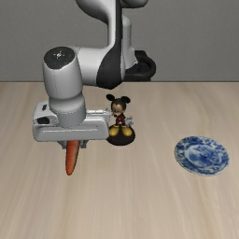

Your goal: Pick up the carrot and put it on the plate

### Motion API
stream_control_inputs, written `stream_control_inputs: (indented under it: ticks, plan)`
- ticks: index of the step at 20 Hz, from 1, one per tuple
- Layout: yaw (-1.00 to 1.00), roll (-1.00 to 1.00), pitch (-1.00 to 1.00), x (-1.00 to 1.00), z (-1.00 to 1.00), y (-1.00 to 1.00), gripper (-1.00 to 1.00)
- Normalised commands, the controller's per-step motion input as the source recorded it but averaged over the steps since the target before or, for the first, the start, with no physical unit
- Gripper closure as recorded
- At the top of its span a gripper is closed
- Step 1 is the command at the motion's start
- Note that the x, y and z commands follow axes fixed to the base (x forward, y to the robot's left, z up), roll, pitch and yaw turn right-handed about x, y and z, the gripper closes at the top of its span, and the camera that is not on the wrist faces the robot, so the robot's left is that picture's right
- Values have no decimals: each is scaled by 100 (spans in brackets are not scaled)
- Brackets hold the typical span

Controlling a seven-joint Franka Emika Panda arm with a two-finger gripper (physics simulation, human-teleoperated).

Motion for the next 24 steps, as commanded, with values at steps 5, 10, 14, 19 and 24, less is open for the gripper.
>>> stream_control_inputs:
  ticks: [5, 10, 14, 19, 24]
  plan:
    - [0, 0, 0, 0, 0, 100, 100]
    - [0, 0, 0, 0, 0, 100, 100]
    - [0, 0, 0, 0, 0, 100, 100]
    - [0, 0, 0, 0, 0, 100, 100]
    - [0, 0, 0, 0, 0, 100, 100]
